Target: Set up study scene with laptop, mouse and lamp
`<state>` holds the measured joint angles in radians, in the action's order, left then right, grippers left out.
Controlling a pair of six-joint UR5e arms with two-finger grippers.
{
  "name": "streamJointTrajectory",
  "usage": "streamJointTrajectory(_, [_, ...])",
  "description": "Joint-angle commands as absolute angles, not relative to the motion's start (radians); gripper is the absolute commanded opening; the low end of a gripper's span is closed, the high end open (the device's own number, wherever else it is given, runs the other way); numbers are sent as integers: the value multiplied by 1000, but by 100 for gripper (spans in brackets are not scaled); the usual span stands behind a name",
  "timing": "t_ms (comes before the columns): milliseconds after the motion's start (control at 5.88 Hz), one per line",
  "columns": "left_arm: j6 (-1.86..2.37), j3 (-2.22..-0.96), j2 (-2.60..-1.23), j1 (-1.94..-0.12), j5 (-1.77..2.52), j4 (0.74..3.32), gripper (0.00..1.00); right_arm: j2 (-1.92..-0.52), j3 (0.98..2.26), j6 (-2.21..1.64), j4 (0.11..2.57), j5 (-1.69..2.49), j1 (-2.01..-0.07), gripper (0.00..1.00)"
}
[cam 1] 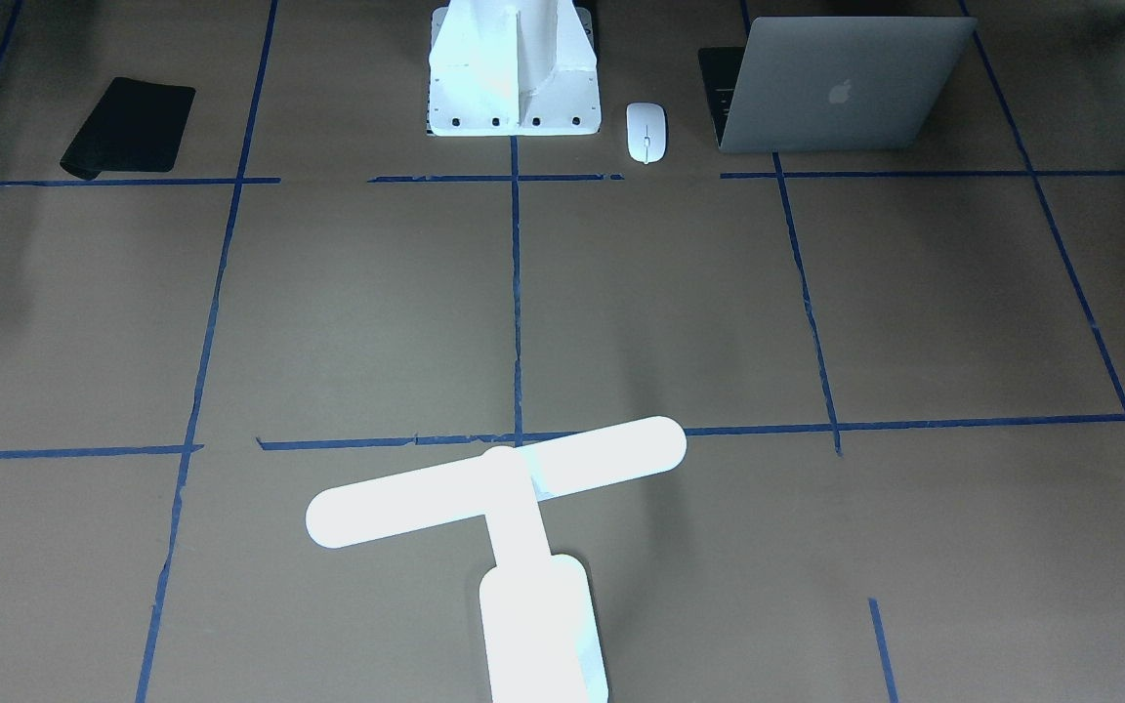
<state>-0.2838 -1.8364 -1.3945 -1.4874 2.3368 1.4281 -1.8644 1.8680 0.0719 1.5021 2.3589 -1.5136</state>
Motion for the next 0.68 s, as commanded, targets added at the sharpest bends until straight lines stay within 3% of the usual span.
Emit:
streamJointTrajectory(0, [-284,-1841,-1394,-1486,2335,1427,100,-1862,1867,64,1500,2361,-1513,100])
streamJointTrajectory(511, [-279,-1848,-1449,-1485,2322,1463,100,-1859,1874,64,1499,2362,-1514,100])
